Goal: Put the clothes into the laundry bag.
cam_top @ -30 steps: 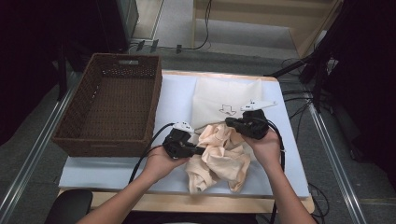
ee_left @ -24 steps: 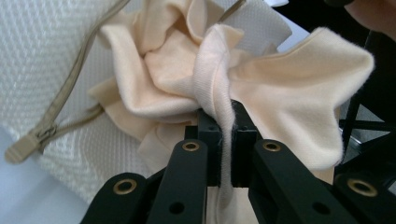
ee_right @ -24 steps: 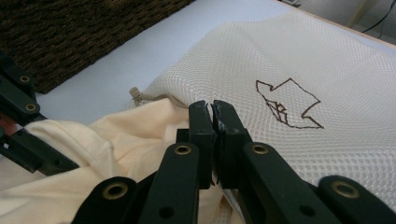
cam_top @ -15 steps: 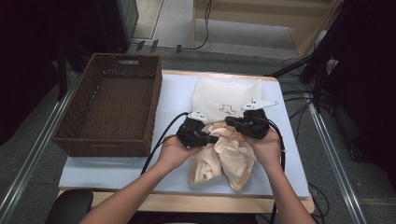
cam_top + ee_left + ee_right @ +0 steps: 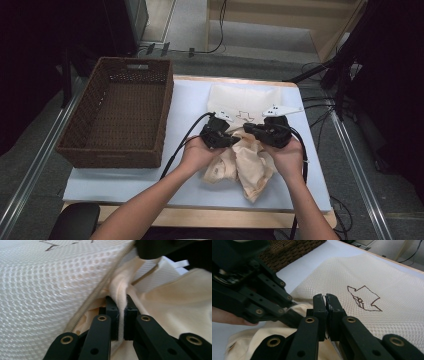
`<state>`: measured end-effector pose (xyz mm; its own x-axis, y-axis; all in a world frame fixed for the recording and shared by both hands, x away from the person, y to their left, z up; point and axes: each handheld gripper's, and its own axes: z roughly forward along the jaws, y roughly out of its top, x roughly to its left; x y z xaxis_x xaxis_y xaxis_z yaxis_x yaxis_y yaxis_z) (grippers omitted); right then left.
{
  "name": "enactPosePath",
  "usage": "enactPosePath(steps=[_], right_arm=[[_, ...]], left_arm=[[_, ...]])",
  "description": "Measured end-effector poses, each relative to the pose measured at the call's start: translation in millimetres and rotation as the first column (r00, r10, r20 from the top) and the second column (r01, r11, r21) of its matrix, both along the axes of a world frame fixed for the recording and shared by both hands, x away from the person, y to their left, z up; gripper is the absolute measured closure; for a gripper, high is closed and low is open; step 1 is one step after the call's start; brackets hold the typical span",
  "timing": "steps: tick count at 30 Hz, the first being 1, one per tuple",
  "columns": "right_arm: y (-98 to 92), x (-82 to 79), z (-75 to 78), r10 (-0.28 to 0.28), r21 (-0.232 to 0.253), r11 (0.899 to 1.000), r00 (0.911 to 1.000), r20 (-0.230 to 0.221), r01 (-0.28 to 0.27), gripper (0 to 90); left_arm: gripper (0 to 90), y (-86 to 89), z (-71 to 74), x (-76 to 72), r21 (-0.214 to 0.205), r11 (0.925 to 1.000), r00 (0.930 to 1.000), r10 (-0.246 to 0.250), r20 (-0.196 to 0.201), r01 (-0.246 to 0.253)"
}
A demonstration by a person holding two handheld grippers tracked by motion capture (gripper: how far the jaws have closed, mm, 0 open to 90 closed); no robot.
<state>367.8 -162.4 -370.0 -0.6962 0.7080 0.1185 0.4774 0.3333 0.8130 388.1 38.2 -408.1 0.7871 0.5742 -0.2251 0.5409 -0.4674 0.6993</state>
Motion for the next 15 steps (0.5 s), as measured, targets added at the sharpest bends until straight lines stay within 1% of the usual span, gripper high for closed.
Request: enactPosePath(steps=[2, 3, 6, 8, 9, 10, 12, 13, 15], right_arm=[[0.2, 0.3, -0.4, 0.001, -0.001, 1.000, 1.0000, 0.003, -0.001, 88.8], [0.7, 0.3, -0.7, 0.002, -0.001, 1.000, 1.0000, 0.000, -0.002, 88.8], [0.9, 0.3, -1.0, 0.003, 0.001, 1.000, 1.0000, 0.000, -0.003, 88.8], [1.6, 0.7, -2.0, 0.005, -0.002, 1.000, 1.0000, -0.004, -0.005, 88.8], [2.1, 0.9, -2.9, 0.006, -0.006, 1.000, 0.9999, -0.010, -0.006, 88.8], [2.1, 0.9, -2.9, 0.006, -0.006, 1.000, 0.9999, -0.010, -0.006, 88.8], [3.7, 1.7, -5.9, 0.009, -0.014, 1.000, 0.9998, -0.020, -0.009, 88.8], [3.7, 1.7, -5.9, 0.009, -0.014, 1.000, 0.9998, -0.020, -0.009, 88.8], [5.1, 2.5, -8.5, 0.013, -0.021, 1.000, 0.9996, -0.025, -0.013, 88.8]], left_arm=[[87.2, 0.5, -0.8, 2.5, 0.003, 1.0000, 1.0000, 0.004, -0.002, -0.004], [87.2, 1.2, 0.3, 6.1, -0.003, 0.9998, 0.9998, 0.021, -0.004, -0.021], [87.1, 2.0, 2.1, 10.3, -0.002, 0.9996, 0.9996, 0.030, -0.001, -0.030], [87.0, 1.0, -2.0, 12.7, 0.020, 0.9993, 0.9995, 0.030, 0.007, -0.030], [86.9, 1.0, -2.0, 12.7, 0.020, 0.9993, 0.9995, 0.030, 0.007, -0.030], [86.9, 0.3, -5.4, 14.4, 0.031, 0.9991, 0.9996, 0.029, 0.002, -0.029], [86.3, 0.1, -14.3, 18.4, 0.035, 0.9988, 0.9992, 0.034, -0.019, -0.033], [86.1, 0.1, -14.3, 18.4, 0.035, 0.9988, 0.9992, 0.034, -0.019, -0.033], [84.9, 0.9, -15.9, 19.8, 0.032, 0.9988, 0.9986, 0.038, -0.036, -0.037]])
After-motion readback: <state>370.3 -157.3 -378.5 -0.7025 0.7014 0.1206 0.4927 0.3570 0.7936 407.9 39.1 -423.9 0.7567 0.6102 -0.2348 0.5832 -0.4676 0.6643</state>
